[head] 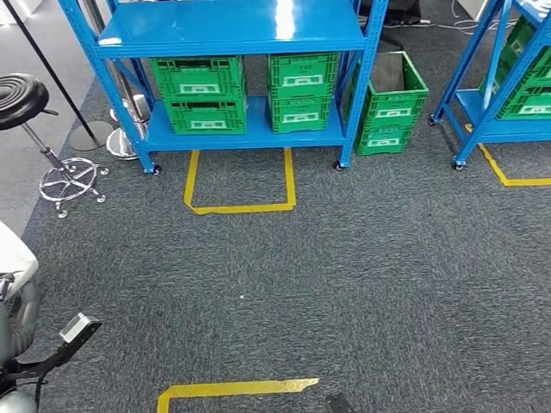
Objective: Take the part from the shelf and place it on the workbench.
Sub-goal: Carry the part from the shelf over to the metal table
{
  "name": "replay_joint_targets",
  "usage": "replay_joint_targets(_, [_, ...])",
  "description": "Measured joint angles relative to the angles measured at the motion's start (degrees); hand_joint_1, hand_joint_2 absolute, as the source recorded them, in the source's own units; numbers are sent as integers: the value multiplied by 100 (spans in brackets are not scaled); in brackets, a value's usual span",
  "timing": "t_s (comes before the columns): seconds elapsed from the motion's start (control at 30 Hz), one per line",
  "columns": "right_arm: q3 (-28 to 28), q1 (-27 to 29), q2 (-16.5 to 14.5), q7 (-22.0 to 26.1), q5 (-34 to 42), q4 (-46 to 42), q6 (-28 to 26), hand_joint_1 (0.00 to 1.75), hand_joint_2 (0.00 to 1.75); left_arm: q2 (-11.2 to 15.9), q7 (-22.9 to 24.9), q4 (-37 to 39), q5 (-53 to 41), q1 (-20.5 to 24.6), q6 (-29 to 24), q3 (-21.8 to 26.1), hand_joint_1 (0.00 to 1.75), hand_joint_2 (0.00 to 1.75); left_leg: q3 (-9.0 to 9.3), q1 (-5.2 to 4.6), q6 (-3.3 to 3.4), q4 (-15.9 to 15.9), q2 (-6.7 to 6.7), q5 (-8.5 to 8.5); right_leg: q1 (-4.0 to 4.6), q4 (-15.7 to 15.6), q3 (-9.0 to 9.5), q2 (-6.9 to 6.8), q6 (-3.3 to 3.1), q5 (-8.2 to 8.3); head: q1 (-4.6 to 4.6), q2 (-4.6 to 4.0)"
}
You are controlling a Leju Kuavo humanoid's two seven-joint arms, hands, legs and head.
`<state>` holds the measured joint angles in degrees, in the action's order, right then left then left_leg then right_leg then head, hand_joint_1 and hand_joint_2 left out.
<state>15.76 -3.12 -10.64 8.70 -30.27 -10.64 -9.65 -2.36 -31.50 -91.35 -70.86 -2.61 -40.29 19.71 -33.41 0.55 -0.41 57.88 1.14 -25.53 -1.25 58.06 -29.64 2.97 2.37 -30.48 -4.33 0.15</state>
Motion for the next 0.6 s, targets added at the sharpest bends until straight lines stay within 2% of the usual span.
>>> replay_joint_targets(0.07, [1, 8, 0, -6, -14, 0, -28, 0, 0, 5, 15, 0, -10, -22, -1, -4, 175, 175, -52, 12, -70, 14, 77, 38, 3, 5, -18, -88, -67, 26, 0, 0])
replay_joint_targets(0.13, [2, 7, 0, -7, -19, 0, -38, 0, 0, 11, 28, 1, -17, -39, 1, -5, 175, 175, -141, 17, -123, 183, 60, -93, -9, -12, -32, -195, -151, 66, 19, 0])
replay_joint_targets(0.17, [2, 5, 0, -7, -20, 0, -46, 0, 0, 14, 33, 0, -22, -41, 1, -7, 175, 175, -245, 18, -143, 426, 24, -256, -13, -22, -42, -253, -188, 83, 32, 0])
replay_joint_targets(0.23, [2, 5, 0, -9, -20, 0, -66, 0, 0, 16, 50, 0, -37, -53, 1, -13, 175, 175, -549, 18, -176, 1194, -35, -651, 8, -21, -70, -369, -220, 97, 53, 0])
replay_joint_targets(0.27, [1, 7, 0, -10, -20, 0, -72, 0, 0, 16, 58, 1, -43, -67, 1, -16, 175, 175, -668, 19, -183, 1519, -44, -775, 18, -20, -82, -428, -226, 100, 55, 0])
replay_joint_targets(0.3, [0, 8, 0, -12, -21, 0, -74, 0, 0, 17, 66, 1, -46, -82, 1, -17, 175, 175, -703, 20, -182, 1667, -50, -797, 28, -19, -89, -488, -230, 103, 55, 0])
replay_joint_targets(0.33, [1, 7, 0, -12, -23, -1, -75, 0, 0, 19, 70, 1, -47, -93, 1, -17, 175, 175, -627, 19, -171, 1580, -64, -709, 35, -18, -90, -546, -231, 104, 54, 0])
replay_joint_targets(0.37, [0, 4, 0, -12, -25, -1, -75, 0, 0, 22, 72, 1, -49, -99, 1, -17, 175, 175, -442, 15, -151, 1263, -109, -535, 42, -18, -84, -601, -230, 103, 55, 0])
replay_joint_targets(0.43, [0, -2, 0, -11, -29, -2, -74, 0, 0, 27, 72, -1, -53, -96, 1, -19, 175, 175, -10, -29, -87, 453, -367, -235, 68, -12, -69, -705, -220, 97, 56, 0])
replay_joint_targets(0.47, [0, -5, 0, -11, -31, -2, -74, 0, 0, 28, 72, -1, -56, -89, 1, -20, 175, 175, 118, -59, -50, 179, -489, -171, 87, -7, -72, -758, -209, 94, 54, 0])
replay_joint_targets(0.5, [0, -9, 0, -12, -32, -2, -75, 0, 0, 31, 72, -1, -58, -86, 1, -21, 175, 175, 162, -87, -18, 50, -565, -167, 105, -3, -78, -813, -197, 92, 53, 0])
replay_joint_targets(0.53, [1, -13, 0, -12, -33, -2, -75, 0, 0, 33, 73, -1, -61, -89, 0, -22, 175, 175, 149, -108, 10, 26, -558, -176, 119, -4, -83, -876, -181, 93, 51, 0])
replay_joint_targets(0.57, [1, -18, 0, -13, -36, -3, -75, 0, 0, 36, 77, -2, -63, -95, -1, -22, 175, 175, 129, -100, 45, 13, -490, -160, 120, -10, -82, -926, -160, 87, 49, 0])
replay_joint_targets(0.6, [1, -23, 0, -13, -39, -3, -75, 0, 0, 39, 81, -3, -64, -103, -1, -21, 175, 175, 119, -88, 81, -7, -429, -137, 115, 11, -97, -883, -132, 53, 48, 0])
